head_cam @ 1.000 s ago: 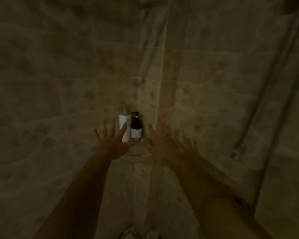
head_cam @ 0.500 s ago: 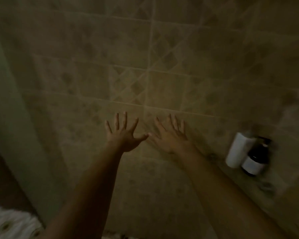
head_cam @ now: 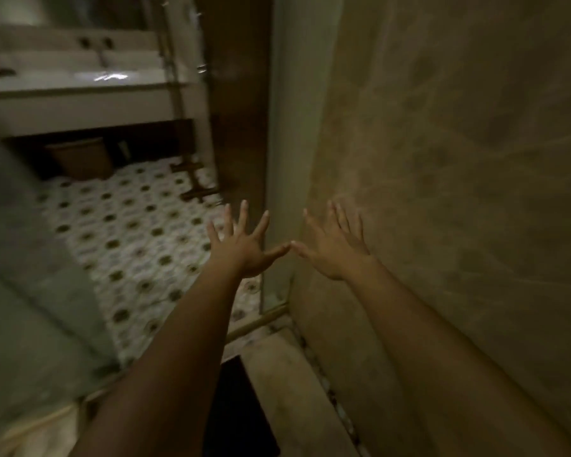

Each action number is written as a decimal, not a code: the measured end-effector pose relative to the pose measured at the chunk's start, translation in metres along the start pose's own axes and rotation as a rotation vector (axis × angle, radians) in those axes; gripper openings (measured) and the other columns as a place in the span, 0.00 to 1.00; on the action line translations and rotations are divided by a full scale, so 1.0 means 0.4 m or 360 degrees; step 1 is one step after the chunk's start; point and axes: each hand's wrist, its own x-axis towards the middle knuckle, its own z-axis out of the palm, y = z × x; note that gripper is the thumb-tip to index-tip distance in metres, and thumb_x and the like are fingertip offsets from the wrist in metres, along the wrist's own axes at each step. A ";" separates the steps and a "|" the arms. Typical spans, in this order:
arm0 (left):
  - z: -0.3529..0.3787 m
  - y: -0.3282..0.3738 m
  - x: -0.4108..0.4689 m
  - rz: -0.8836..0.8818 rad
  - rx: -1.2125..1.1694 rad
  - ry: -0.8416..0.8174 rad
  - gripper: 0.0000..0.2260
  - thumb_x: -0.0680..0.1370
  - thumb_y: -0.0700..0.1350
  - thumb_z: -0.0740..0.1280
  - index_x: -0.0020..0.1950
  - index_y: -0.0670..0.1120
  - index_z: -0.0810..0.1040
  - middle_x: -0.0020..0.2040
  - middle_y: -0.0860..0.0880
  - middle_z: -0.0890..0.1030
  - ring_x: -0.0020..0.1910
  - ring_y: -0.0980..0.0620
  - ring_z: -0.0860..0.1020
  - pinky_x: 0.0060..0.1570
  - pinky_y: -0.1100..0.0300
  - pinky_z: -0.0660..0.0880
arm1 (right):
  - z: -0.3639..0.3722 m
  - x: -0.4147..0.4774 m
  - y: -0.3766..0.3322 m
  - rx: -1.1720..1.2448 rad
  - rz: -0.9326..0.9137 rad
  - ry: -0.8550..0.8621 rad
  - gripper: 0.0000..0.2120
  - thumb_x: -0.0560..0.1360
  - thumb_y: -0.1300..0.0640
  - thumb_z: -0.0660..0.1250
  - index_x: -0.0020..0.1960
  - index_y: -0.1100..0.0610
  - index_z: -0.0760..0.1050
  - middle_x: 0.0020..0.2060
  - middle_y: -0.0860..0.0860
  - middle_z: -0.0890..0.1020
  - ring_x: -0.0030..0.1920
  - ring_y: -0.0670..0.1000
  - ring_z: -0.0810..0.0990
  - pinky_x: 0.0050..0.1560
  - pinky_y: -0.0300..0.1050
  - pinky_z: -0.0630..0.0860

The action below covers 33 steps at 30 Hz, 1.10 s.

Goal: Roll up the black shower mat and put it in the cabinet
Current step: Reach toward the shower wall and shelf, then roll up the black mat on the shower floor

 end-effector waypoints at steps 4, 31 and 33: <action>0.079 -0.240 -0.066 -0.0244 -0.0029 -0.0101 0.46 0.61 0.83 0.36 0.76 0.64 0.36 0.76 0.51 0.28 0.73 0.43 0.25 0.66 0.31 0.28 | 0.134 0.092 -0.197 0.0042 -0.0259 -0.0143 0.40 0.72 0.24 0.40 0.78 0.41 0.37 0.78 0.59 0.37 0.78 0.58 0.35 0.73 0.66 0.33; 2.042 -1.052 0.024 -0.0711 -0.0184 -0.0480 0.38 0.75 0.72 0.50 0.79 0.54 0.46 0.80 0.50 0.39 0.78 0.47 0.40 0.74 0.39 0.48 | 2.296 0.446 -0.456 -0.0116 -0.0794 -0.0870 0.42 0.74 0.26 0.46 0.78 0.45 0.37 0.80 0.57 0.43 0.79 0.59 0.42 0.74 0.63 0.37; 2.131 -1.086 0.066 -0.0674 -0.0117 -0.0473 0.35 0.78 0.66 0.53 0.80 0.52 0.46 0.80 0.49 0.41 0.79 0.47 0.42 0.74 0.40 0.49 | 2.404 0.471 -0.463 -0.0078 -0.0845 -0.0829 0.40 0.77 0.31 0.49 0.79 0.49 0.39 0.80 0.57 0.46 0.79 0.58 0.44 0.75 0.60 0.40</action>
